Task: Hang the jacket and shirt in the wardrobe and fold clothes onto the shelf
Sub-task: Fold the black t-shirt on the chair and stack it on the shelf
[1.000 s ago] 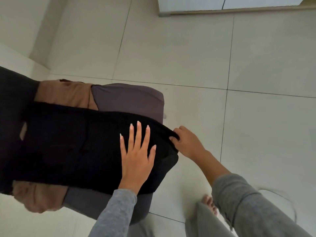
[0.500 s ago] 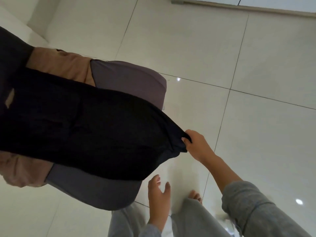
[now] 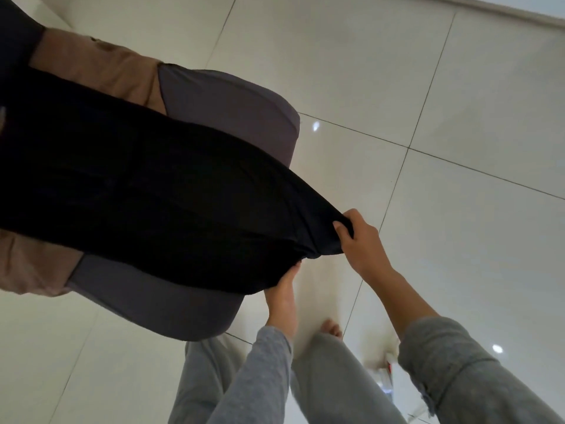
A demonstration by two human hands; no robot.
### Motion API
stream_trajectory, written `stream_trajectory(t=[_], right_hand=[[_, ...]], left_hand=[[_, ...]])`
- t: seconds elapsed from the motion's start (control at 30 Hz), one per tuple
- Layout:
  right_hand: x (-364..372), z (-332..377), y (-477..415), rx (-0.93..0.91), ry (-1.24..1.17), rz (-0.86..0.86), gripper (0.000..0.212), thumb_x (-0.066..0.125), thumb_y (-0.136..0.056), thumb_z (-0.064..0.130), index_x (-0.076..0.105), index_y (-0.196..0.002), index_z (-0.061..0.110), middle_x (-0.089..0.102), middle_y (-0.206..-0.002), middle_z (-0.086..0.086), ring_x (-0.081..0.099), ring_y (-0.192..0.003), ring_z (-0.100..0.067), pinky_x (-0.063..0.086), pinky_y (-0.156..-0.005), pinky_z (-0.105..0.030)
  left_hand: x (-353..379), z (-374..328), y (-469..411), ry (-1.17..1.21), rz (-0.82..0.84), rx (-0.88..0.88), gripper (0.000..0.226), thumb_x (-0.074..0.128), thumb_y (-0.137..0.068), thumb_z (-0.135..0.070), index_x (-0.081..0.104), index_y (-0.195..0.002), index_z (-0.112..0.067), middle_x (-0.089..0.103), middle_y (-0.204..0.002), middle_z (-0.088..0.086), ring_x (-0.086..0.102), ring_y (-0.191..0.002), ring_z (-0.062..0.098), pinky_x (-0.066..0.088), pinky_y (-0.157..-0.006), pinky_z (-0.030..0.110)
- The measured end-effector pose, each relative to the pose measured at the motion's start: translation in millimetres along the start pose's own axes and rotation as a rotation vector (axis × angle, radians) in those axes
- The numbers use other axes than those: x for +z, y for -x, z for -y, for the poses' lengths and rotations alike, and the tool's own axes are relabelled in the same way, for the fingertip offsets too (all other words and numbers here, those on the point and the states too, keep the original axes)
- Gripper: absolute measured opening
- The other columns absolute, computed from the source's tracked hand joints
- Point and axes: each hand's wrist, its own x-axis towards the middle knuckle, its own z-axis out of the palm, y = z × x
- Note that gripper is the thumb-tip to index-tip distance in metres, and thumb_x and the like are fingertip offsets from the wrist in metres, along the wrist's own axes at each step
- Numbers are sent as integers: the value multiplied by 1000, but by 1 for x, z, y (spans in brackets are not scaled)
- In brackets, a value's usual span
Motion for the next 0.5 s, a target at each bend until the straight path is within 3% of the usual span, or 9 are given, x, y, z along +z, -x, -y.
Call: stream_trajectory(t=[0.1,0.2,0.27,0.33,0.4,0.47,0.5], right_hand=[[-7,-2,12,1,46,5,5,51,-94,17,52,-94,12,55,-79,3,52,-70,-13,41,-62,-24],[-19,-6,23,12,144,39,6,54,-93,17,56,-87,14,55,-80,1,53,-74,-16,37,-61,-20],[-29,-4,31,27,173,7,14,53,-94,21,54,-81,14,54,-78,-2,52,-72,-18,36,-59,-21],[-42,1,41,50,153,-55,19,51,-94,25,53,-79,12,55,-73,-3,53,-68,-21,41,-59,-29],[-54,12,52,78,117,-101,22,50,-94,29,53,-82,12,58,-70,-6,57,-66,-25,47,-61,-38],[-64,27,61,95,133,-129,22,50,-94,33,55,-85,14,60,-71,-6,59,-67,-25,49,-62,-40],[-68,35,63,99,145,-140,21,51,-93,35,56,-86,15,60,-73,-4,59,-68,-23,49,-62,-38]], left_hand=[[-1,8,29,78,76,-53,48,74,-78,-9,58,-122,-14,66,-118,0,59,-113,16,40,-106,34],[3,13,60,66,184,-121,30,67,-85,-12,61,-115,-13,68,-113,5,61,-110,19,46,-100,33],[6,9,80,51,248,-155,20,62,-89,-16,63,-109,-12,72,-102,3,64,-103,17,52,-80,24],[9,3,97,29,301,-162,16,59,-92,-19,63,-107,-14,74,-95,-1,65,-96,13,48,-61,20],[11,-9,114,50,343,-165,20,56,-93,-18,61,-111,-14,73,-99,1,66,-97,14,48,-70,24],[11,-23,127,110,374,-162,24,54,-93,-13,60,-116,-10,71,-107,8,65,-102,21,50,-88,31],[11,-32,135,138,383,-159,25,52,-93,-11,60,-117,-9,70,-108,10,66,-101,23,50,-89,34]])
